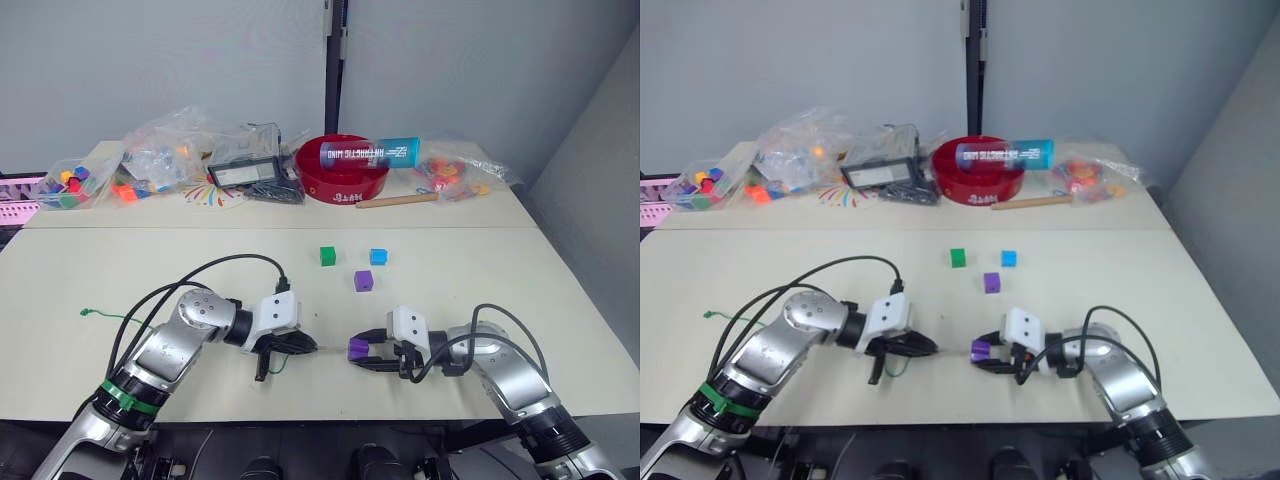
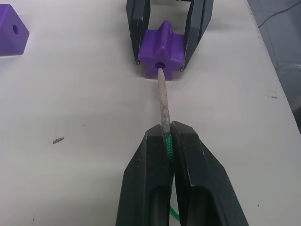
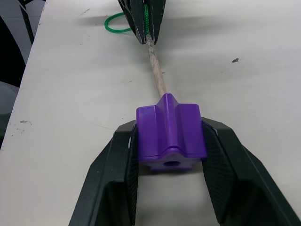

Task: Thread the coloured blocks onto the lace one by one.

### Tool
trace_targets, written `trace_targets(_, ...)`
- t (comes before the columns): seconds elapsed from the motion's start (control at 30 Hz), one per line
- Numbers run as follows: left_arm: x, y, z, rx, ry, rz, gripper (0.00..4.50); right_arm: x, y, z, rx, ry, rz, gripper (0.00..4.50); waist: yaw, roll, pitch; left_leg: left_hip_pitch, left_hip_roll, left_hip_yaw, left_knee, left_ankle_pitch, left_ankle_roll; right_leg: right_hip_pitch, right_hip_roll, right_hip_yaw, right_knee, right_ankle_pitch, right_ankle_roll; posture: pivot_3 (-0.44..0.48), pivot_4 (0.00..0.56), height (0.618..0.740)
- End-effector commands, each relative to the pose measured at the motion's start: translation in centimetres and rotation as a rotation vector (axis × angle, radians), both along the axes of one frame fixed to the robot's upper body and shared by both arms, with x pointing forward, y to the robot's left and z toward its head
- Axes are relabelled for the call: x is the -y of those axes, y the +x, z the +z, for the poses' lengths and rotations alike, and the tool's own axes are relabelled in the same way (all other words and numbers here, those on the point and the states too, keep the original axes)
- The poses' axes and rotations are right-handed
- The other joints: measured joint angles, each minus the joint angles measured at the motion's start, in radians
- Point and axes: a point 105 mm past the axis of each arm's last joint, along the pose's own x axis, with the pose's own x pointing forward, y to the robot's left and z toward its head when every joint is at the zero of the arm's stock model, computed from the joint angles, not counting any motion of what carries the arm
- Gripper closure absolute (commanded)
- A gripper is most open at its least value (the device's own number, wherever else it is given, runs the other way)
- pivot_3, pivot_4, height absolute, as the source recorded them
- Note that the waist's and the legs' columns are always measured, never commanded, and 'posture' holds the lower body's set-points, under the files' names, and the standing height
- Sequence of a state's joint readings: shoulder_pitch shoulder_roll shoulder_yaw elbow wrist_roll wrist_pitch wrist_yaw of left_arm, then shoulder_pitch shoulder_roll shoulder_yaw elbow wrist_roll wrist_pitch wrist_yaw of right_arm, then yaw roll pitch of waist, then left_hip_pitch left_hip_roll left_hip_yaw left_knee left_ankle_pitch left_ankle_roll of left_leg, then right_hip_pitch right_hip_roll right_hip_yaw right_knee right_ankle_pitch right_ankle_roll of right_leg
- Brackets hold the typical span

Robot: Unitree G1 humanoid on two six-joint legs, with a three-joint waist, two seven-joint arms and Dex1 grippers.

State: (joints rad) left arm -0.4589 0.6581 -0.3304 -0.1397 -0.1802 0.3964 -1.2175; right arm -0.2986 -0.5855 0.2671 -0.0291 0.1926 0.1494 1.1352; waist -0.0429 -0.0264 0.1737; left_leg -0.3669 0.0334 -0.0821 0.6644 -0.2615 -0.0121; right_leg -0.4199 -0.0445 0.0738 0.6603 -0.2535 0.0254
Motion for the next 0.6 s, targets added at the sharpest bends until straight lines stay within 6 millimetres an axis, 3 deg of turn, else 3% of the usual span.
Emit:
trace_targets(0.03,0.47,0.25,0.83,0.038,-0.013,-0.006,4.47,0.14,-0.31,-0.82,-0.029,-0.024,0.000,3.12,0.000,0.000,0.000,0.000,0.000,0.000,0.000,0.000,0.000,0.000,0.000,0.000,0.000,0.000,0.000,0.000,0.150,0.740)
trace_targets(0.6,0.51,0.29,0.06,0.040,0.022,0.000,4.47,0.07,-0.28,-0.58,-0.025,-0.015,-0.005,3.12,0.000,0.000,0.000,0.000,0.000,0.000,0.000,0.000,0.000,0.000,0.000,0.000,0.000,0.000,0.000,0.000,0.150,0.740)
